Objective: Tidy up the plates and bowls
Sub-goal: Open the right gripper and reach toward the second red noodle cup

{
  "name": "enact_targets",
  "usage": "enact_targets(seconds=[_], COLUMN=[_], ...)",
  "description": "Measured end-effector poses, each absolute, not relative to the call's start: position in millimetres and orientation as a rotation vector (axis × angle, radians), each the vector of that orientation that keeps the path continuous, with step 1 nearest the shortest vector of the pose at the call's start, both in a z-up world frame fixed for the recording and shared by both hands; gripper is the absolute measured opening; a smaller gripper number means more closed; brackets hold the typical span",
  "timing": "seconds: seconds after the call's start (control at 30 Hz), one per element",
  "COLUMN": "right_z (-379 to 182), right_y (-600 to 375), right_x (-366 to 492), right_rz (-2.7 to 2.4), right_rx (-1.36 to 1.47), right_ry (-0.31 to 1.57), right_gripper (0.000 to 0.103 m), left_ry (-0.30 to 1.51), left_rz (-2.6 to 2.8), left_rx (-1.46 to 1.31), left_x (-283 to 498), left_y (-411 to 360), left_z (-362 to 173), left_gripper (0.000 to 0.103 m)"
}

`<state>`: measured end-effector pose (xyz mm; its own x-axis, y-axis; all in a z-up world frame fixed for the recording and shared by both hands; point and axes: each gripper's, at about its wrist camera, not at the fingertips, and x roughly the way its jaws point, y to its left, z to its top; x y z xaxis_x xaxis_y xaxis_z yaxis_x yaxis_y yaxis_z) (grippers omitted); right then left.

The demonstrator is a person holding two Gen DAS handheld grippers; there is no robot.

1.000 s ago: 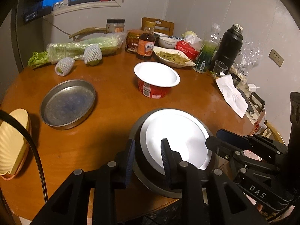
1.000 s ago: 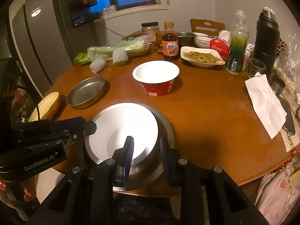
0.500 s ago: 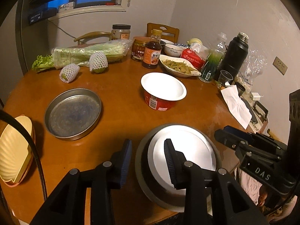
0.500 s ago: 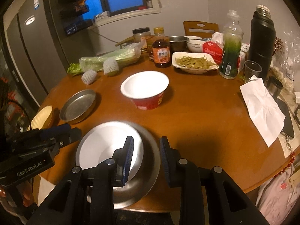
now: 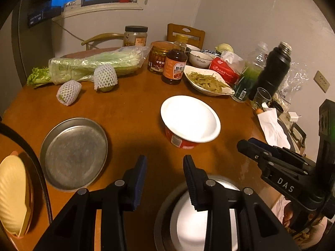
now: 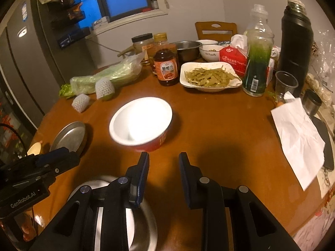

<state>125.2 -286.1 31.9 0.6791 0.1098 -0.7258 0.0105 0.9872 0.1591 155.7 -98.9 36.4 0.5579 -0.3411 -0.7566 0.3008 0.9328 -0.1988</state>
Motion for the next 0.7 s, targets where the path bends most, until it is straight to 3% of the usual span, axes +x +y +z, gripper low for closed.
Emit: enact_targets(seconds=[0.7], right_z=[6], right_y=[-288], right_x=[203], right_rz=[0.108], right_rx=[0.202], right_ry=[0.888], right_gripper=[0.029], left_ry=[1.018], left_rz=[-0.419], left_rx=[-0.116], left_x=[241], left_y=[-129], left_z=[6], left_gripper=[0.036])
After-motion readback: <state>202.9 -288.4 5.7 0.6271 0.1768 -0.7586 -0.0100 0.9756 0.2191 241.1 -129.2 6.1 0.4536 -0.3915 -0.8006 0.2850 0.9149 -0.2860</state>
